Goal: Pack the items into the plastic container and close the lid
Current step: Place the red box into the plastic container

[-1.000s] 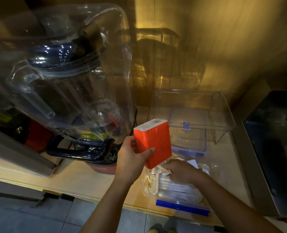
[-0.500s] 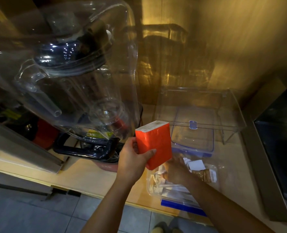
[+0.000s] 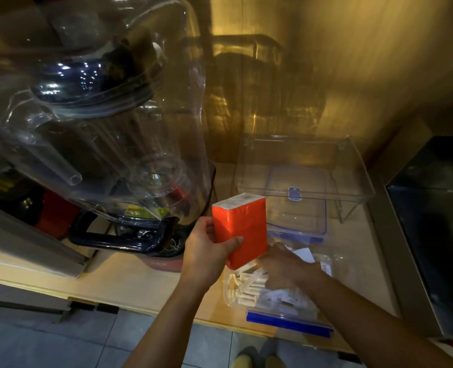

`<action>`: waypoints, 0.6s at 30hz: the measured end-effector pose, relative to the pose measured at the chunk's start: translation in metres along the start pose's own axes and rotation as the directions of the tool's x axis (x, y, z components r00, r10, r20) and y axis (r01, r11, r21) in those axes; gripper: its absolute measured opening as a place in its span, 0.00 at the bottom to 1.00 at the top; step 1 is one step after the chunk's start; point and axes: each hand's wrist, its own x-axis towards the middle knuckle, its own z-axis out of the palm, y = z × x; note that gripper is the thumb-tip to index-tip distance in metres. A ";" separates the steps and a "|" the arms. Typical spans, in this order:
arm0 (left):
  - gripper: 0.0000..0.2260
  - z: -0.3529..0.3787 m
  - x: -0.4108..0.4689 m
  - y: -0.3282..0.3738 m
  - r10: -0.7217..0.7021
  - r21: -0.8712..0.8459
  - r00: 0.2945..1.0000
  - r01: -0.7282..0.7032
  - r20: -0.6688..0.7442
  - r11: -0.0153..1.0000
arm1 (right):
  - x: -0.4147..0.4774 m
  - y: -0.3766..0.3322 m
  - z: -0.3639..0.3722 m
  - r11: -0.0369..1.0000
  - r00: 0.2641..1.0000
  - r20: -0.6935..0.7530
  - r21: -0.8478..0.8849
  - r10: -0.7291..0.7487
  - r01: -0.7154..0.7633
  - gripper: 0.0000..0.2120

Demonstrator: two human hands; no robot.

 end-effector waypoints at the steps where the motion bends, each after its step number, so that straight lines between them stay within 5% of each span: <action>1: 0.22 0.000 -0.001 -0.001 0.001 0.010 1.000 -0.001 0.007 1.000 | 0.003 -0.001 0.003 1.000 0.998 0.061 -0.012 0.021 -0.021 0.33; 4: 0.22 -0.003 -0.002 -0.004 -0.009 0.019 1.000 0.009 0.010 1.000 | 0.007 0.004 0.010 0.995 0.991 0.095 -0.001 0.097 -0.098 0.43; 9: 0.22 -0.001 -0.002 -0.009 0.017 0.106 0.999 -0.022 0.042 0.994 | 0.001 0.005 0.017 0.994 0.996 0.061 0.087 0.061 -0.066 0.29; 14: 0.26 0.012 -0.001 -0.013 0.022 0.247 0.995 -0.046 0.097 0.968 | -0.024 0.012 0.026 0.997 0.993 0.097 -0.044 0.068 -0.064 0.23; 18: 0.25 0.024 0.003 -0.013 0.090 0.386 0.980 -0.152 0.175 0.910 | -0.045 0.017 0.034 0.976 0.979 0.132 0.134 0.156 -0.173 0.24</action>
